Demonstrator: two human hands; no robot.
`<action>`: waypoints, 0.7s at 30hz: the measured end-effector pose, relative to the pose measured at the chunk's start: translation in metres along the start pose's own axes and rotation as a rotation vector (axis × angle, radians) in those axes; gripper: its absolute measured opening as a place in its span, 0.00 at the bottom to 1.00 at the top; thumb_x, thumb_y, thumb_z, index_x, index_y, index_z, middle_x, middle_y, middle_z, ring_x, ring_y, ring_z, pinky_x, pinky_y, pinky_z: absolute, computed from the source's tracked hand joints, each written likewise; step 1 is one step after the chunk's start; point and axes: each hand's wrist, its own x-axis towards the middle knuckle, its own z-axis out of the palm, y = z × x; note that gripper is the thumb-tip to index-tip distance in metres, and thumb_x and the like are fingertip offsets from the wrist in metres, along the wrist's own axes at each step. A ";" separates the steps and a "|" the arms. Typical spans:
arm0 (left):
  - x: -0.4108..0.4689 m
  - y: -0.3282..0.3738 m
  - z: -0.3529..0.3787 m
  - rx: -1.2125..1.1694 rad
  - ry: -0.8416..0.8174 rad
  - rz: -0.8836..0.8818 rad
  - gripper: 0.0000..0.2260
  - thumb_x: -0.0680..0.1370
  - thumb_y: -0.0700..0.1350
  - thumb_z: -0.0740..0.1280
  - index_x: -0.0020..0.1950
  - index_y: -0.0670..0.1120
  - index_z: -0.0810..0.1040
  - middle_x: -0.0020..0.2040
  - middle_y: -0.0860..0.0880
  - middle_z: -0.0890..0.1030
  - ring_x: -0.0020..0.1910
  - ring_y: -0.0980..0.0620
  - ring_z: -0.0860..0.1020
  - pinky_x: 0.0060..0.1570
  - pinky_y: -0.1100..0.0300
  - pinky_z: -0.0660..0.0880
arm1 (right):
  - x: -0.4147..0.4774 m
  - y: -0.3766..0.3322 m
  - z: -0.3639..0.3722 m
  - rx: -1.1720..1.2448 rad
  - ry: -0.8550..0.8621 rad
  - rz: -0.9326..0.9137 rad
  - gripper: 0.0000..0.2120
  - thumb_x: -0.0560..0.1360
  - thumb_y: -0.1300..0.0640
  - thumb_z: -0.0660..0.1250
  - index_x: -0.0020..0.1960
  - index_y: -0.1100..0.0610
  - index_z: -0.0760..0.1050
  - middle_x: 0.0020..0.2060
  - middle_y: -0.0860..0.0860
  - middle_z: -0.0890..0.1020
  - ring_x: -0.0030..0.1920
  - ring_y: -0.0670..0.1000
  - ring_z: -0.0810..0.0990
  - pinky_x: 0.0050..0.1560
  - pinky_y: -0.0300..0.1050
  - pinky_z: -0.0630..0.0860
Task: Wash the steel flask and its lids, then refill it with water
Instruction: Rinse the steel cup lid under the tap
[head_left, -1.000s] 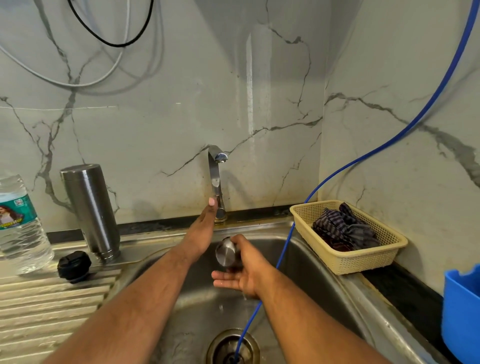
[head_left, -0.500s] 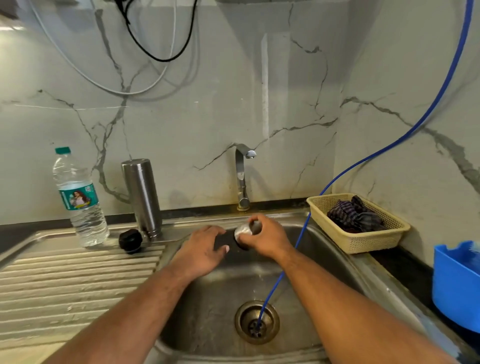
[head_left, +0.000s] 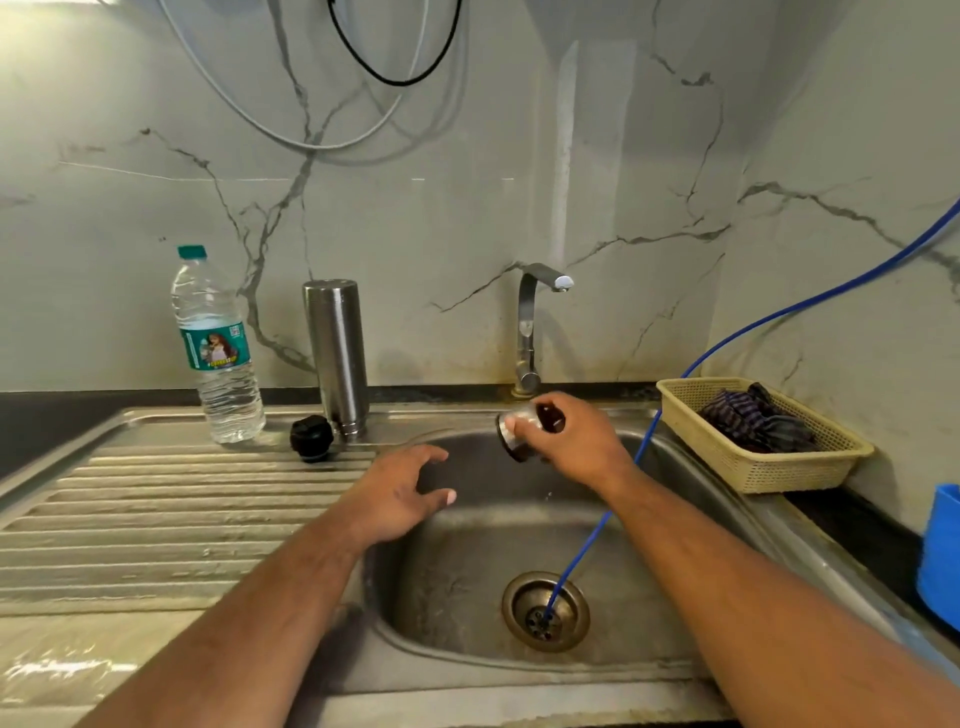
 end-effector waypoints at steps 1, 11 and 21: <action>0.002 0.000 -0.001 0.000 0.007 0.017 0.27 0.78 0.54 0.72 0.76 0.55 0.70 0.73 0.53 0.73 0.71 0.53 0.71 0.69 0.56 0.69 | 0.000 0.002 0.003 0.032 -0.059 0.050 0.22 0.72 0.37 0.75 0.58 0.51 0.79 0.50 0.48 0.83 0.47 0.48 0.84 0.45 0.45 0.84; 0.000 -0.018 -0.039 -0.129 0.108 0.054 0.16 0.80 0.50 0.70 0.68 0.53 0.78 0.64 0.54 0.80 0.61 0.58 0.77 0.59 0.63 0.73 | -0.012 -0.014 0.020 -0.252 -0.205 -0.115 0.30 0.67 0.46 0.82 0.65 0.44 0.74 0.54 0.41 0.78 0.55 0.44 0.78 0.52 0.36 0.73; -0.006 -0.060 -0.104 -0.142 0.276 -0.007 0.07 0.81 0.45 0.70 0.58 0.52 0.83 0.49 0.55 0.84 0.49 0.58 0.82 0.53 0.57 0.80 | -0.011 -0.123 0.105 -0.293 -0.357 -0.435 0.30 0.69 0.50 0.81 0.69 0.49 0.76 0.59 0.47 0.82 0.56 0.46 0.79 0.58 0.43 0.77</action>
